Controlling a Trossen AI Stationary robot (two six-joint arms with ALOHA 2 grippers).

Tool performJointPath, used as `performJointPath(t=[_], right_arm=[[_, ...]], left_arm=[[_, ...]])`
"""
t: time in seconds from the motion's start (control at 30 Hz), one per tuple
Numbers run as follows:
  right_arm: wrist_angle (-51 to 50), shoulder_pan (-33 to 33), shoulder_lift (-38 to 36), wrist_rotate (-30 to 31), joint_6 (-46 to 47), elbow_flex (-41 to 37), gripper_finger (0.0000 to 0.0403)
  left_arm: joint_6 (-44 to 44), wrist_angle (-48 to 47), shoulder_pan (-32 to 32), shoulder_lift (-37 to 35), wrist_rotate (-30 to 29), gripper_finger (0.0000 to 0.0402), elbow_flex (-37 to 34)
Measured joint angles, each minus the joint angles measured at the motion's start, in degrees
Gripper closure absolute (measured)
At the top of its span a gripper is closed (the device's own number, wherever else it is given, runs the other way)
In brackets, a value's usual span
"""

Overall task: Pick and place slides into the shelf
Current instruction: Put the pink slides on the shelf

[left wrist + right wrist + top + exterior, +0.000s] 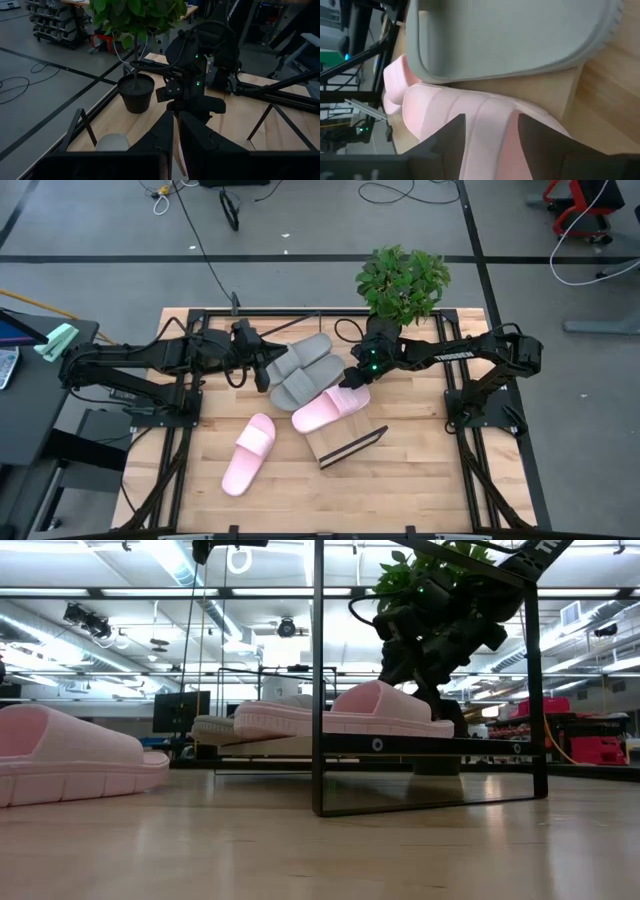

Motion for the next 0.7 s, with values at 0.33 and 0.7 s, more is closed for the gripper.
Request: performJointPath(t=[0.33, 0.7], right_arm=[[-4.86, 0.0, -0.36, 0.54, -1.0, 1.84, 0.0217], [-13.38, 0.2, -5.97, 5.6, -3.91, 3.61, 0.0218]], left_arm=[[0.01, -0.42, 0.0, 0.0, 0.0, 0.0358, 0.0], [-1.56, -3.32, 0.0, 0.0, 0.0, 0.0356, 0.0]])
